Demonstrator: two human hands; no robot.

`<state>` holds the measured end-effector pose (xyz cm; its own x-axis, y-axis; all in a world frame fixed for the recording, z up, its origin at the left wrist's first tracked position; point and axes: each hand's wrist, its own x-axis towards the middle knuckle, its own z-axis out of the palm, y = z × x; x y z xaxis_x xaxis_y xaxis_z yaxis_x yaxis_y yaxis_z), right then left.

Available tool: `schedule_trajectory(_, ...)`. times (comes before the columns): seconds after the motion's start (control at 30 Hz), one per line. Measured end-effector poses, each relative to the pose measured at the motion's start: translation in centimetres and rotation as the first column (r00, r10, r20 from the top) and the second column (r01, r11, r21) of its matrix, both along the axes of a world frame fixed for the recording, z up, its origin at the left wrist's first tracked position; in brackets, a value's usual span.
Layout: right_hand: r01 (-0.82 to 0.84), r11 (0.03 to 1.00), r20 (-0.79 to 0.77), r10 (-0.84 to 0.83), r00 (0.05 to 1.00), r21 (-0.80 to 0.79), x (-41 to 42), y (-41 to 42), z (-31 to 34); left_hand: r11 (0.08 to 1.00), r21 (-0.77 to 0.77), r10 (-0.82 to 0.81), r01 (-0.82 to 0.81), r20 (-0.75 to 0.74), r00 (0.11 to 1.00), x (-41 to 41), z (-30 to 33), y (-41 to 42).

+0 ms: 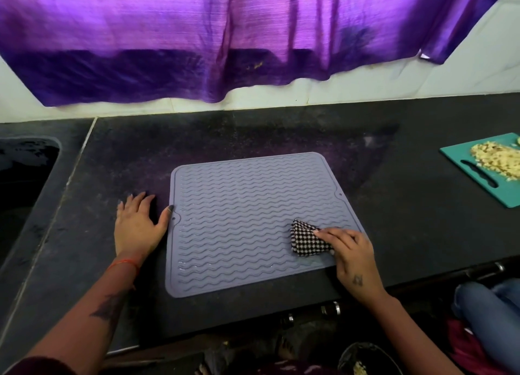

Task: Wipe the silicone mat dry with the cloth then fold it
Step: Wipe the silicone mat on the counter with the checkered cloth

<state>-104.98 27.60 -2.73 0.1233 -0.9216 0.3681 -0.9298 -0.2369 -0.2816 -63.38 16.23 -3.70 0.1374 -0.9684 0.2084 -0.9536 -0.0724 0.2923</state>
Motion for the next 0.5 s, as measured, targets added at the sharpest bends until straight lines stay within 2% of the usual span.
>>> schedule_trajectory(0.13, -0.019, 1.0, 0.028, 0.019, 0.999, -0.001, -0.4, -0.4, 0.7, 1.0, 0.0, 0.002, -0.002, 0.001, 1.0, -0.1, 0.1, 0.0)
schedule_trajectory(0.23, 0.132, 0.991, 0.057, -0.132, 0.99, 0.005, -0.9, -1.0, 1.2, 1.0, -0.004, 0.007, -0.007, -0.004, 1.0, -0.1, 0.1, 0.0)
schedule_trajectory(0.37, 0.228, 0.97, -0.054, -0.224, 0.973, 0.086, -0.9, -1.6, 0.8, 1.0, 0.0, 0.006, -0.006, -0.001, 1.0, -0.1, 0.1, 0.0)
schedule_trajectory(0.43, 0.216, 0.968, 0.038, -0.222, 0.974, 0.127, -1.1, -2.2, 1.6, 1.0, 0.005, 0.011, -0.011, -0.005, 1.0, 0.0, 0.1, 0.0)
schedule_trajectory(0.5, 0.203, 0.961, 0.287, -0.252, 0.924, 0.189, -1.1, -2.7, 2.8, 1.0, 0.006, 0.015, -0.015, -0.012, 1.0, -0.1, 0.1, 0.0)
